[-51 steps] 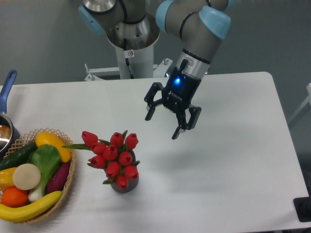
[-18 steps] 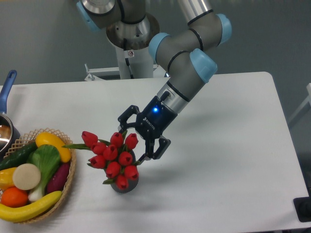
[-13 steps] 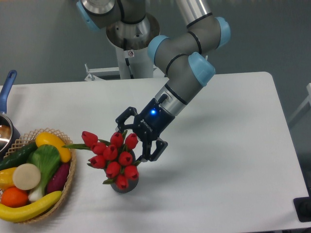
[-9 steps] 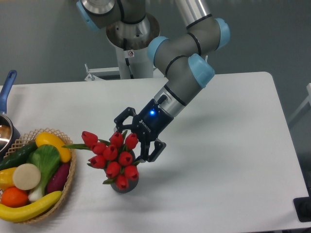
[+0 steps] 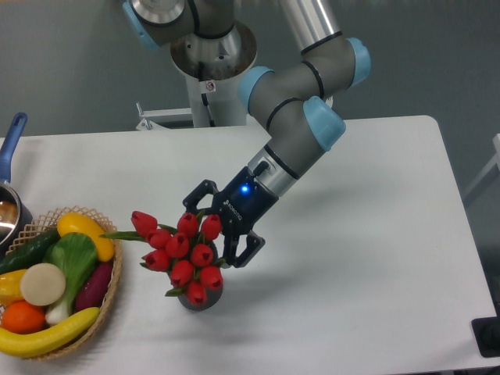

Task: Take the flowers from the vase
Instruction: 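Close the gripper around the red tulip stems below the blooms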

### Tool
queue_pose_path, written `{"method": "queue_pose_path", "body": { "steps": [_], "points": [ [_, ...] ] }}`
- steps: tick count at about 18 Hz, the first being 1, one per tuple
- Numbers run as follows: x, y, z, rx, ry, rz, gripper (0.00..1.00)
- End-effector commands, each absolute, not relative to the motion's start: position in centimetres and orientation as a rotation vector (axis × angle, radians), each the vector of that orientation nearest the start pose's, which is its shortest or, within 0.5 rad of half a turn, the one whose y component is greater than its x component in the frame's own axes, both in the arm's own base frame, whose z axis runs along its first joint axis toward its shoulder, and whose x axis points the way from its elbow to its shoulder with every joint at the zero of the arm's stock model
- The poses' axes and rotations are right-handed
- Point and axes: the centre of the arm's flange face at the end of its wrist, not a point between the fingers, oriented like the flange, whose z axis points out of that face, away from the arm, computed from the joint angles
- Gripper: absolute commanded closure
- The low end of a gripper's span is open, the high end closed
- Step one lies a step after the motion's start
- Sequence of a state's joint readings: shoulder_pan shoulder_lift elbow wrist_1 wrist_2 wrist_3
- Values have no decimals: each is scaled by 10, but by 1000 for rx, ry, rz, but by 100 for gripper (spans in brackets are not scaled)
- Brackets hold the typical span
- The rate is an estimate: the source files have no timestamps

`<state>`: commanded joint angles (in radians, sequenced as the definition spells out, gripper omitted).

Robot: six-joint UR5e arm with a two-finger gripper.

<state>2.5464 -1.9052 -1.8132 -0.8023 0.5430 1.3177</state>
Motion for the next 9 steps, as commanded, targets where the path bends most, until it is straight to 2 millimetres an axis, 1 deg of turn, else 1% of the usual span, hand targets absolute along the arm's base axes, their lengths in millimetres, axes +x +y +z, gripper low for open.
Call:
{"method": "queue_pose_path", "body": {
  "steps": [9],
  "points": [
    [-355,505,316,-2066,469,-311,44]
  ]
}}
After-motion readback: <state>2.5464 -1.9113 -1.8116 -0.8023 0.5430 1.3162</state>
